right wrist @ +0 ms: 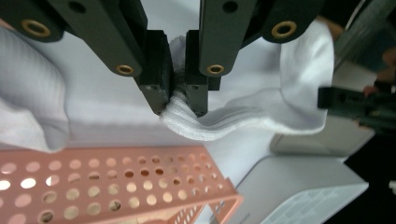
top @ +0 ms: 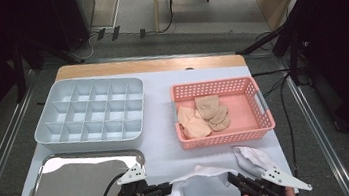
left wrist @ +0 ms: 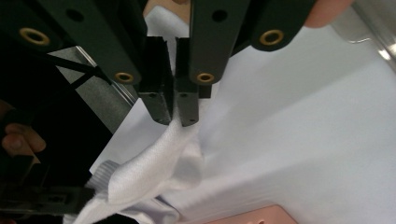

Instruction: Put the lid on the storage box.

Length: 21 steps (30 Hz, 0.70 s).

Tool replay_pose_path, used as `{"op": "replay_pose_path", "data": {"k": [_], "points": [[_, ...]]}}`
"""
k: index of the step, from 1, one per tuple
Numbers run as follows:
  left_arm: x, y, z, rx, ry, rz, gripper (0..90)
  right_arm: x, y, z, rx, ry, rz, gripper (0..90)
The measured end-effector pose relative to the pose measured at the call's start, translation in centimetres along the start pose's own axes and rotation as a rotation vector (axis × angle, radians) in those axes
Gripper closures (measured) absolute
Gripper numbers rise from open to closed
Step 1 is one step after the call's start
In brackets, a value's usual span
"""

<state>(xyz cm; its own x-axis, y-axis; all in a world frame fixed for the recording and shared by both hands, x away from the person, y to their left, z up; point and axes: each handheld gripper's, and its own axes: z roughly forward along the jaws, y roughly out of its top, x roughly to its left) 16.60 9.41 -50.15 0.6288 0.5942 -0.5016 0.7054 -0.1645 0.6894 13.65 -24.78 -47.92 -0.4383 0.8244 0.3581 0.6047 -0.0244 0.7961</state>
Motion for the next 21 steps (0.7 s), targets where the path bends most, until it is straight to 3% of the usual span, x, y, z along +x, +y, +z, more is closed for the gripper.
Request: {"op": "replay_pose_path", "data": {"k": [3,6,10,15,18,21], "points": [[1.2,0.5,0.8,0.006,0.043,-0.036,81.2,-0.7,0.2,0.4,0.042,-0.020,0.021,82.4],[2.3,1.0,1.3,-0.010,0.109,-0.050,78.2,-1.6,0.6,1.9,0.031,-0.031,0.044,80.7],[3.0,1.5,1.7,-0.041,0.126,-0.064,73.1,-2.5,1.5,4.7,0.023,-0.057,0.064,78.4],[2.2,1.0,0.5,-0.107,0.093,-0.040,65.0,-2.8,2.1,7.2,-0.011,-0.095,0.049,74.2],[1.3,0.1,0.1,-0.097,0.070,-0.007,56.3,-3.0,1.7,7.6,-0.037,-0.111,0.039,70.7],[0.6,-1.0,0.4,-0.063,0.043,0.021,51.8,-3.2,1.0,7.5,-0.068,-0.095,0.019,71.6]]}}
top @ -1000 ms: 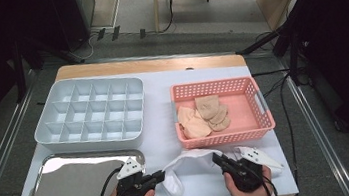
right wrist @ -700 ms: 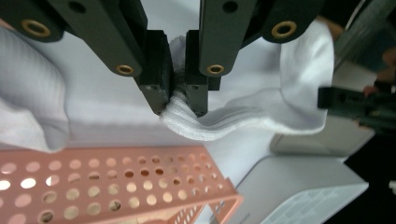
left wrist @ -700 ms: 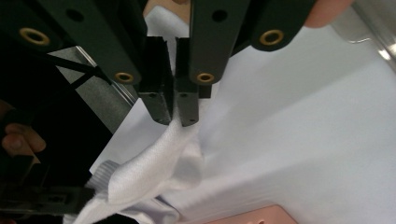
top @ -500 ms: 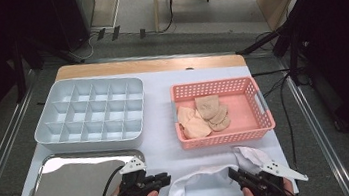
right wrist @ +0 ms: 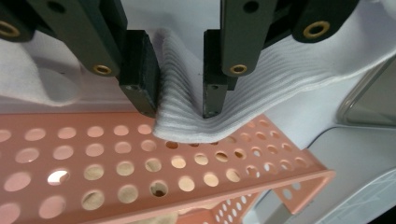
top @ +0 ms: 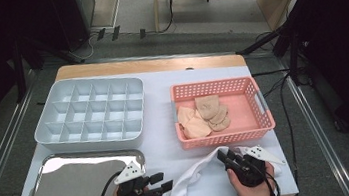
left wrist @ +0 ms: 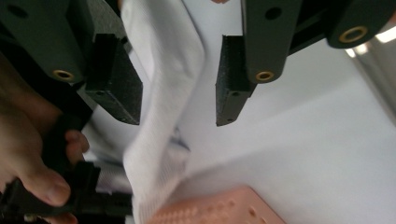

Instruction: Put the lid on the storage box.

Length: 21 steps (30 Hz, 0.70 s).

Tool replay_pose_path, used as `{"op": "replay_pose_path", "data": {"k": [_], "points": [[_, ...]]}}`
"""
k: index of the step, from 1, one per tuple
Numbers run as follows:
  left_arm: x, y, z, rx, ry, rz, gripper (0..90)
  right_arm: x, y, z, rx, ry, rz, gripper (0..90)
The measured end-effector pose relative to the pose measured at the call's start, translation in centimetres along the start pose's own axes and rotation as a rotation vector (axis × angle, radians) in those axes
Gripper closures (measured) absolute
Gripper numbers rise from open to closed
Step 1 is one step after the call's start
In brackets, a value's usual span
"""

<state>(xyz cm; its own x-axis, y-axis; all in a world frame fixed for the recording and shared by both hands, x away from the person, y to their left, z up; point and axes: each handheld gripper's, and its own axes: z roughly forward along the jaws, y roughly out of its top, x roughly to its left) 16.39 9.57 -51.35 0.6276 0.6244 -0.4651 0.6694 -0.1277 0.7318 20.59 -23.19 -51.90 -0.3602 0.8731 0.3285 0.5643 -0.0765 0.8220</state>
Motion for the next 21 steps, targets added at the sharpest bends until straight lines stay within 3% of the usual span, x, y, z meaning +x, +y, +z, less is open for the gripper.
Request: {"op": "replay_pose_path", "data": {"k": [3,5,7,9,12,14,16,17,19,21], "points": [[-0.6,-0.7,1.0,0.056,0.025,0.039,55.0,-0.2,-0.4,-0.2,0.010,0.027,-0.022,79.7],[-0.9,-0.8,1.6,0.085,0.024,0.044,62.2,-0.2,-0.7,-0.4,0.011,0.035,-0.032,83.5],[-1.0,-0.7,1.8,0.105,0.017,0.037,75.6,-0.2,-0.7,-0.9,-0.002,0.043,-0.032,84.7],[-0.8,-0.5,1.8,0.110,-0.024,0.018,88.1,0.0,-0.7,-1.4,-0.013,0.069,-0.036,85.5],[-0.7,-0.2,1.6,0.116,-0.061,0.016,89.0,0.2,-0.7,-2.4,-0.023,0.080,-0.067,85.7],[-0.5,0.0,1.6,0.130,-0.144,0.004,89.0,0.4,-0.8,-3.5,-0.037,0.081,-0.064,85.8],[-0.4,0.3,1.7,0.151,-0.193,0.001,88.6,0.4,-0.8,-4.9,-0.055,0.082,-0.037,85.5],[-0.2,0.5,1.6,0.145,-0.182,-0.001,88.4,0.4,-0.9,-5.6,-0.060,0.079,-0.027,85.4],[0.5,1.1,1.4,0.115,-0.091,-0.017,87.6,0.3,-1.0,-6.6,-0.051,0.081,-0.026,85.3],[1.6,1.7,1.5,0.106,-0.047,-0.054,86.6,0.0,-1.2,-6.8,-0.020,0.087,-0.009,85.0]]}}
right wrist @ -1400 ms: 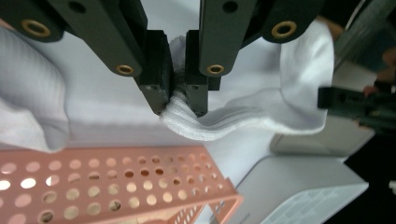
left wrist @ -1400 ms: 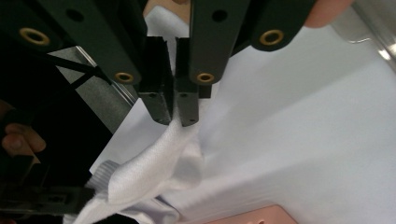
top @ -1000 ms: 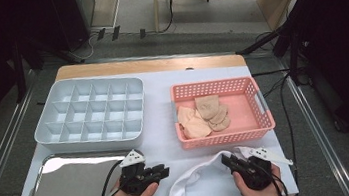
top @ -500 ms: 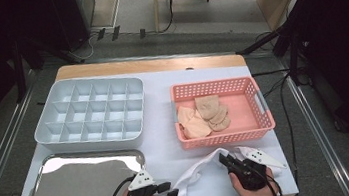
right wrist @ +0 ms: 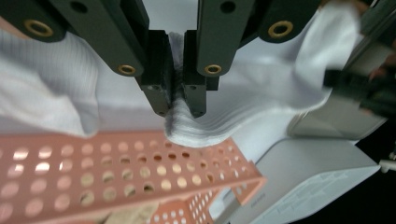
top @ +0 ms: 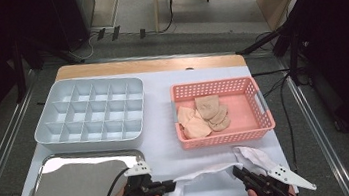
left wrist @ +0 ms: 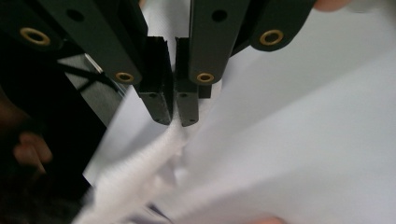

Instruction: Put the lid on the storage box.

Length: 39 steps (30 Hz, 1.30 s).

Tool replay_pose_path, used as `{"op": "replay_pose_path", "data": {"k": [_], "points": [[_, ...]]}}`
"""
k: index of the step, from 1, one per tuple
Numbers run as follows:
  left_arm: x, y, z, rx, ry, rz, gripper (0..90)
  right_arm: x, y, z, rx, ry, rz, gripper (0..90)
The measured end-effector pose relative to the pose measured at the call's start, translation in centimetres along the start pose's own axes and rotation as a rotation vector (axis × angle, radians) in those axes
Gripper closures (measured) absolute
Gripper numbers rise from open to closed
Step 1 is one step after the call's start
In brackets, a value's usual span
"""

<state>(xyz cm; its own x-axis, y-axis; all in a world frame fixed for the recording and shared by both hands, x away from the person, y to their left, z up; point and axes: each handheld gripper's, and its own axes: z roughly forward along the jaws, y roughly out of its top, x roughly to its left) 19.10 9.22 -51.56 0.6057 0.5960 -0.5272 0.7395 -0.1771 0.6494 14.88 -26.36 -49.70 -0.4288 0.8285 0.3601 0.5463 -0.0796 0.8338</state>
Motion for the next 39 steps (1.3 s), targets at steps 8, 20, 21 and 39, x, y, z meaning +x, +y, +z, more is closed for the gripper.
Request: {"op": "replay_pose_path", "data": {"k": [8,20,21,39], "points": [[1.9,1.3,-0.5,-0.099,0.157,-0.034,68.5,-1.2,0.2,3.0,0.028,-0.028,0.079,81.2],[-1.1,-1.8,-1.8,-0.075,0.092,0.069,63.2,-0.3,0.7,0.6,-0.134,-0.136,0.069,57.5],[-1.3,-1.9,-1.7,-0.067,0.106,0.077,61.1,0.0,0.5,0.4,-0.138,-0.134,0.054,57.6],[-0.8,-2.4,-0.1,0.018,0.102,0.052,87.1,6.6,-3.6,8.5,0.118,-0.098,-0.168,76.0]]}}
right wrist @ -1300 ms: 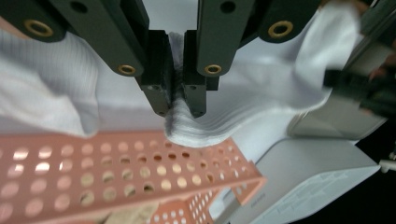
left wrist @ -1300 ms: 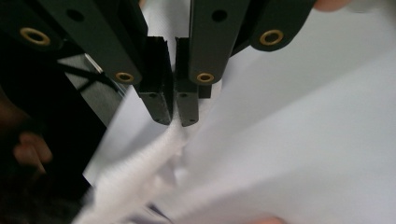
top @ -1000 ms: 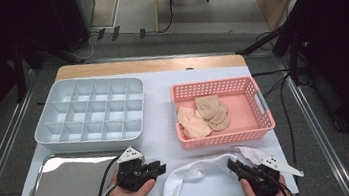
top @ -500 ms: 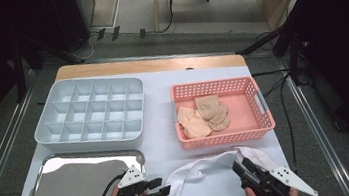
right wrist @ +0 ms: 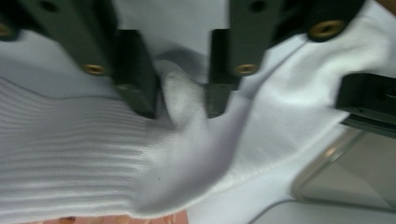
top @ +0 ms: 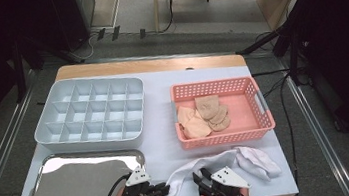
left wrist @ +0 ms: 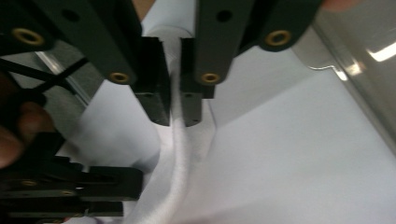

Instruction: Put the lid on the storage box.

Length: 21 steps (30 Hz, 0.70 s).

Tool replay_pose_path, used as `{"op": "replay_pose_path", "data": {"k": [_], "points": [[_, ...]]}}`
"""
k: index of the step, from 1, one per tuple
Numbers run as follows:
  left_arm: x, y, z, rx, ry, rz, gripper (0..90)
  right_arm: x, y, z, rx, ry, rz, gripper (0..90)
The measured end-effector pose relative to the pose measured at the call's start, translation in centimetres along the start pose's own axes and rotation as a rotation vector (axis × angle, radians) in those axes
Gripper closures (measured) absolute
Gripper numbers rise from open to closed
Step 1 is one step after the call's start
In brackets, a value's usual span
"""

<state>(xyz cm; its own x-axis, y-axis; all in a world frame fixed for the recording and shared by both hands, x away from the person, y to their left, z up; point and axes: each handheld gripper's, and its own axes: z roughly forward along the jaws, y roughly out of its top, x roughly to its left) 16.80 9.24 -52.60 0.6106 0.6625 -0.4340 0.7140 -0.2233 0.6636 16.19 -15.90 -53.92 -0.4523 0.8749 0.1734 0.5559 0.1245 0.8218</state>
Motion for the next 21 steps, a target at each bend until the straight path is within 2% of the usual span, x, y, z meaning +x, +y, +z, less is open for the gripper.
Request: {"op": "replay_pose_path", "data": {"k": [1,2,3,6,8,9,11,14,18,19,21], "points": [[0.1,0.0,-0.1,0.002,-0.015,-0.002,87.7,0.0,0.1,-0.1,0.007,-0.001,-0.010,82.2],[0.2,0.1,-0.2,-0.003,-0.027,-0.011,87.7,-0.2,0.2,-0.3,0.010,0.005,-0.012,84.2],[0.2,0.1,-0.3,-0.006,-0.027,-0.013,87.3,-0.3,0.3,-0.7,0.016,0.018,0.005,84.9],[0.4,0.2,-0.8,-0.040,-0.003,-0.025,82.9,-0.7,0.4,-2.4,0.013,0.050,0.043,85.1],[0.6,0.3,-1.0,-0.064,0.035,-0.035,74.4,-0.6,0.3,-3.6,0.013,0.062,0.061,85.0],[0.8,0.3,-1.1,-0.078,0.054,-0.035,70.6,-0.6,0.3,-3.9,0.029,0.062,0.068,85.0],[0.8,0.3,-1.3,-0.100,0.061,-0.037,67.6,-0.9,0.2,-4.2,0.047,0.061,0.102,84.5],[0.1,0.1,-1.7,-0.130,0.046,0.003,66.3,-1.4,0.4,-3.4,0.057,0.049,0.148,83.9],[-1.1,-0.4,-1.8,-0.117,0.085,0.097,65.9,-1.3,1.2,-1.6,0.089,0.059,0.238,81.4],[-1.3,-0.5,-1.7,-0.117,0.075,0.107,66.0,-1.0,1.5,-1.2,0.087,0.053,0.233,81.4],[-1.5,-0.7,-1.6,-0.113,0.088,0.127,65.9,-0.5,1.9,-0.5,0.107,0.039,0.221,81.4]]}}
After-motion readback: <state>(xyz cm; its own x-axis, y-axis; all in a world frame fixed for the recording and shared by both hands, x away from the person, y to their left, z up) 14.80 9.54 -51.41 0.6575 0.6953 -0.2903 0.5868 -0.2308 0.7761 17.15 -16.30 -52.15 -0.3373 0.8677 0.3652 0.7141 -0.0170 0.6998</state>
